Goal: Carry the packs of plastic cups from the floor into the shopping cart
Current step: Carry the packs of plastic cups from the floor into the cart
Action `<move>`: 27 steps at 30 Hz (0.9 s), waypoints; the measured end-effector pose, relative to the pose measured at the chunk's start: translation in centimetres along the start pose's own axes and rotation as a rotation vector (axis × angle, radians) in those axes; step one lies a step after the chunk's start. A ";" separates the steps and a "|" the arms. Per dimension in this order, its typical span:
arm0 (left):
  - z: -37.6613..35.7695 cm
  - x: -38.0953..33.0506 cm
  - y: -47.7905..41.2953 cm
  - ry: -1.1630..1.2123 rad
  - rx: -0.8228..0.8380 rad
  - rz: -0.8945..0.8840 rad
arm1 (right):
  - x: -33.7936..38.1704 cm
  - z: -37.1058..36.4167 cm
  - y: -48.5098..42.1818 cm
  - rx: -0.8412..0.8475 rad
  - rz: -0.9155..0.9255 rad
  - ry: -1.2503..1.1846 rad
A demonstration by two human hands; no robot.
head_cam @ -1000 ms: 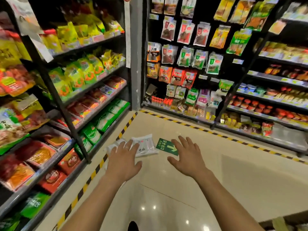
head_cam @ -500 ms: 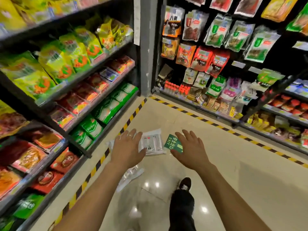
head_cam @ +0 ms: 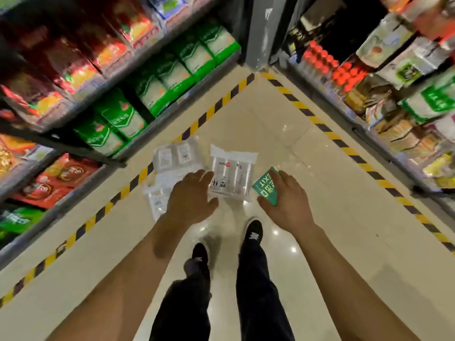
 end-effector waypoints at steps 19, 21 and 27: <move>-35.6 16.6 -35.1 0.057 0.060 0.088 | -12.3 -41.9 -29.0 0.091 -0.162 -0.123; -38.2 18.4 -37.4 0.040 0.037 0.139 | -13.5 -45.0 -30.8 0.092 -0.205 -0.139; -43.0 22.1 -40.7 0.153 0.001 0.302 | -14.6 -50.7 -33.9 0.129 -0.293 -0.346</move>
Point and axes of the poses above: each hand's wrist, its own y-axis away from the middle knuckle, its own z-axis out of the back of the hand, x = y × z, the point moved 9 cm from there along -y, towards the middle knuckle, and after that the axes turned 8 degrees about y, right-handed, at the moved point
